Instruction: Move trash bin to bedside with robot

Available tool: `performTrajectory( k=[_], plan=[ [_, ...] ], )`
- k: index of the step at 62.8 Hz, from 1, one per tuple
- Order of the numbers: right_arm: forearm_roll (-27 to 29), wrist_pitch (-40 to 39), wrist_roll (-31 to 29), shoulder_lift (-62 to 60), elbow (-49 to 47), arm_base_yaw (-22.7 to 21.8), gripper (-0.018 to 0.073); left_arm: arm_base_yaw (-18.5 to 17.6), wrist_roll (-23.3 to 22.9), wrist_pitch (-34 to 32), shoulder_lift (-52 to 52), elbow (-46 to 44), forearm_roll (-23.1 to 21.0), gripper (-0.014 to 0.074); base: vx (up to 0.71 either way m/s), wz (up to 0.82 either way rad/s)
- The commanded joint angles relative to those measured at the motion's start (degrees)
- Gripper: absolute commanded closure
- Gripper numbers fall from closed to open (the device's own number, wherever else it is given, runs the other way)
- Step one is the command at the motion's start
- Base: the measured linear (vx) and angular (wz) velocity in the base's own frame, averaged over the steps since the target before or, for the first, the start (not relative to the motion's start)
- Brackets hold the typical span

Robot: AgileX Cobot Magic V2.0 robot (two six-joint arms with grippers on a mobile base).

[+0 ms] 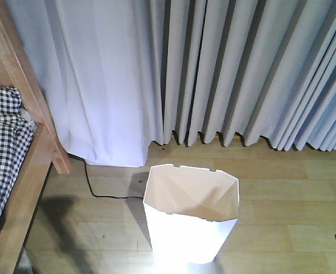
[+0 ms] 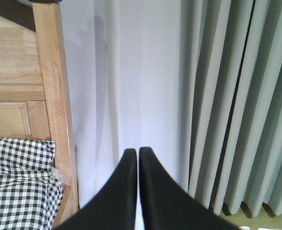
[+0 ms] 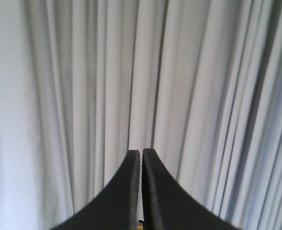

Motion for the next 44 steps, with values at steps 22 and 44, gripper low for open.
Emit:
performTrajectory(
  k=[22,44],
  plan=[
    [-3.03,-4.60,2.53,-0.74,1.08,-0.73,0.0570,-0.31,-0.52,-4.46,-0.57,1.58,-0.17,0.0602,0.00,0.00],
    [-3.03,-4.60,2.53,-0.70,0.99,-0.73,0.0570,-0.31,-0.52,-4.46,-0.57,1.58,-0.17,0.0602,0.00,0.00]
  ],
)
